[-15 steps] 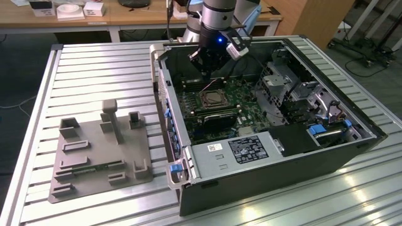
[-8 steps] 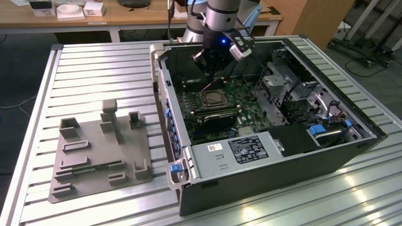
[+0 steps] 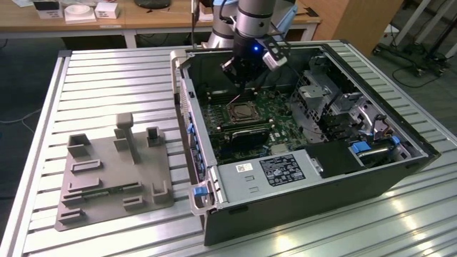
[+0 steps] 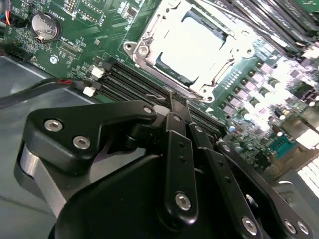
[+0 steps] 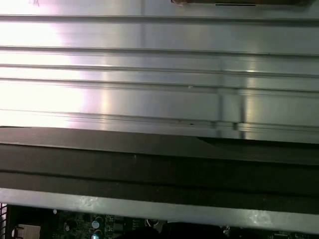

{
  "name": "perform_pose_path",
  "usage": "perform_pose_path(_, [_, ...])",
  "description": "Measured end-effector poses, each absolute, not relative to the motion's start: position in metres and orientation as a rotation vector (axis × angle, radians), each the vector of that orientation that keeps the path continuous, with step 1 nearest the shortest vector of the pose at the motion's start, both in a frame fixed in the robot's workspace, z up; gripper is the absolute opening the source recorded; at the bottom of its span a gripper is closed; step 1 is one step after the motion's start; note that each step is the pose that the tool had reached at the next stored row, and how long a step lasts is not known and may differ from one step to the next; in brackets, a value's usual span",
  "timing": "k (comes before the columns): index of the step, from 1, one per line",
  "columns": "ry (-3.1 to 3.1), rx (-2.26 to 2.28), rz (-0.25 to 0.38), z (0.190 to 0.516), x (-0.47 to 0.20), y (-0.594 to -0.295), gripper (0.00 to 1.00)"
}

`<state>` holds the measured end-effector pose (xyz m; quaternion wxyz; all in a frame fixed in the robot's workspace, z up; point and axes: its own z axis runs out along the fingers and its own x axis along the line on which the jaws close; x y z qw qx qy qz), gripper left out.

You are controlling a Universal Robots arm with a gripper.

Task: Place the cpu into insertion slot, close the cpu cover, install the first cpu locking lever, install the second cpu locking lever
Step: 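Install the first cpu locking lever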

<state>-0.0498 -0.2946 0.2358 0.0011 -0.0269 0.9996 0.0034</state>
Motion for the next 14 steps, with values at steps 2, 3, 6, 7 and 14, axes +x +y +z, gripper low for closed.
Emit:
perform_pose_path(2, [3.138, -0.085, 0.011, 0.233, -0.0479, -0.2935, 0.1])
perform_pose_path(3, [3.138, -0.084, 0.011, 0.2319, -0.0473, -0.2929, 0.1])
perform_pose_path(6, [3.138, -0.085, 0.011, 0.2291, -0.0456, -0.2915, 0.1])
perform_pose_path(7, [3.138, -0.085, 0.011, 0.2288, -0.0454, -0.2915, 0.1])
perform_pose_path(14, [3.138, -0.084, 0.011, 0.2291, -0.0454, -0.2915, 0.1])
